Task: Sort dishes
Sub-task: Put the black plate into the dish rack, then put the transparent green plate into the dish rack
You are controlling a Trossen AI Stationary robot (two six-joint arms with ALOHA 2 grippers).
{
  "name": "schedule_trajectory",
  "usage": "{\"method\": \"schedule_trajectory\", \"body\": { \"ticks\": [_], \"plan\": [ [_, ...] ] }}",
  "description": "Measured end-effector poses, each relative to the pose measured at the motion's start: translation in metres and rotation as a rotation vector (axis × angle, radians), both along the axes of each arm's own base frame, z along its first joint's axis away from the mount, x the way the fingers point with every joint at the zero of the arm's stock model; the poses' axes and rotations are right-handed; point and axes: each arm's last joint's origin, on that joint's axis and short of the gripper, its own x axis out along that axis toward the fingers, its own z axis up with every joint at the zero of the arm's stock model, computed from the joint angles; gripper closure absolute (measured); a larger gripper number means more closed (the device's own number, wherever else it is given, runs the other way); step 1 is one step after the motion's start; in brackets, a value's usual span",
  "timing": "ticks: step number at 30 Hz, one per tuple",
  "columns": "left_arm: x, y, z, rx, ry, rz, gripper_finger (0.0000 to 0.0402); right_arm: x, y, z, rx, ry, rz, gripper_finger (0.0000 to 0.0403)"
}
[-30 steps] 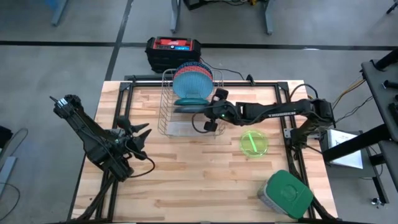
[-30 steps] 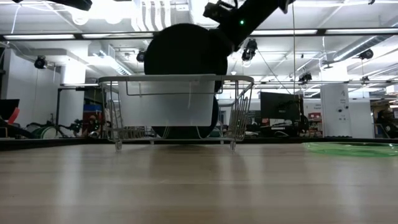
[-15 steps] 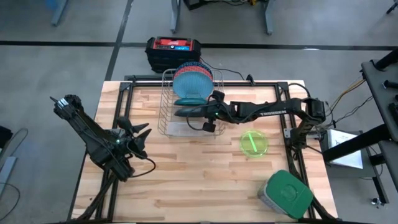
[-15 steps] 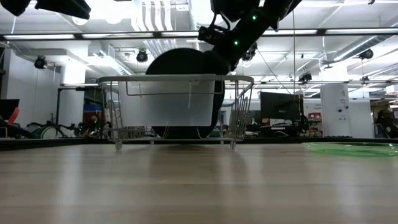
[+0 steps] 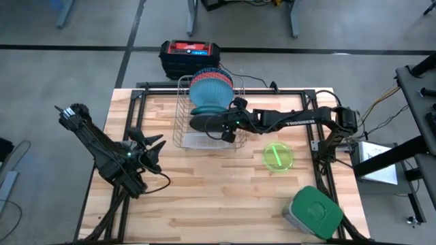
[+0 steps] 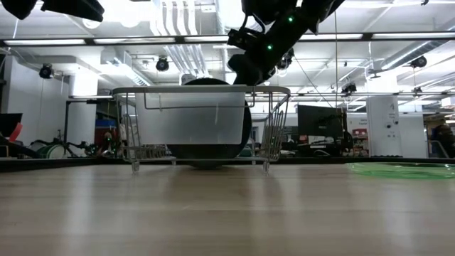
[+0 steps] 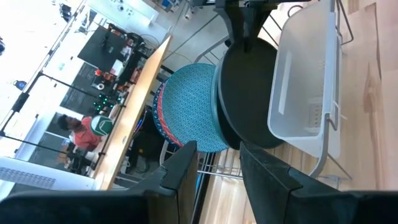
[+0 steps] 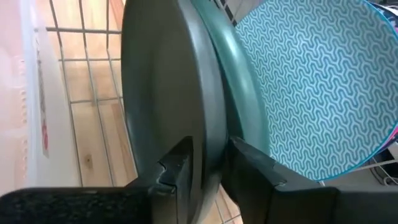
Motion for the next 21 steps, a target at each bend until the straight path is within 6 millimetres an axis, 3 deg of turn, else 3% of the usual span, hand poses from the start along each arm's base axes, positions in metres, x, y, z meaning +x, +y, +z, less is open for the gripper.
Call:
{"method": "schedule_trajectory", "body": {
  "ticks": [21],
  "plan": [
    [0.0, 0.0, 0.0, -0.008, -0.001, 0.002, 0.029, -0.008, 0.01, 0.044, 0.149, 0.128, -0.123, 0.0202]
  ]
}}
